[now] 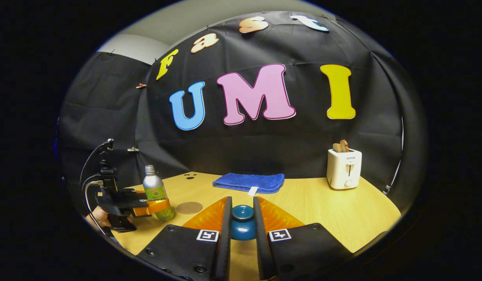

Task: Open the teacup lid with one hand, grasp the water bottle and pour water into the teacup with the other hand; after pouring, place the water bottle on the coaster and then close the teacup lid.

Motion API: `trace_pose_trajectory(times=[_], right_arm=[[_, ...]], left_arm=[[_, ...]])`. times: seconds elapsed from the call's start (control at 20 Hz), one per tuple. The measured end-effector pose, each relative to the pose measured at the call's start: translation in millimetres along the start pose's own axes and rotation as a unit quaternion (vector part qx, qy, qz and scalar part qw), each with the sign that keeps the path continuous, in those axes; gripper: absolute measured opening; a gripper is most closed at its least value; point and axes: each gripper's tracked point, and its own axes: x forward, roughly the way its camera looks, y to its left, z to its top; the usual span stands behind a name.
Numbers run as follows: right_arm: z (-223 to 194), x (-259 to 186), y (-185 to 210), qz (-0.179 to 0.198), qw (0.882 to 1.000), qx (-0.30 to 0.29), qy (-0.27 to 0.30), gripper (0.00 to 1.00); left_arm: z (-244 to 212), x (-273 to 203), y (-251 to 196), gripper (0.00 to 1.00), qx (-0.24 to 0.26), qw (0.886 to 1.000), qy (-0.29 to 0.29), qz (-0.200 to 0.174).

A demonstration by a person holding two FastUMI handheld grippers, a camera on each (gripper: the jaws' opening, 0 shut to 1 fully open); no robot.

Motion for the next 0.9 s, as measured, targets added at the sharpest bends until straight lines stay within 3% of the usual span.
trace_pose_trajectory(times=[0.15,0.3,0.5,0.75,0.9], right_arm=[[5,-3,-9,-0.009,1.000,0.001,-0.004,0.31],[6,-5,-18,-0.017,1.000,0.001,-0.003,0.32],[9,-8,-24,-0.022,1.000,0.004,-0.004,0.31],[16,-14,-29,-0.027,1.000,0.003,-0.012,0.31],[18,-16,-34,-0.033,0.999,0.004,-0.014,0.31]], left_arm=[[11,-6,8,0.81,0.065,0.997,-0.015,0.027],[30,-18,12,0.81,0.175,0.982,-0.044,0.061],[53,-27,-4,0.80,0.334,0.936,-0.072,0.080],[50,-23,-22,0.80,0.457,0.884,-0.060,0.077],[47,-18,-38,0.80,0.532,0.841,-0.059,0.073]])
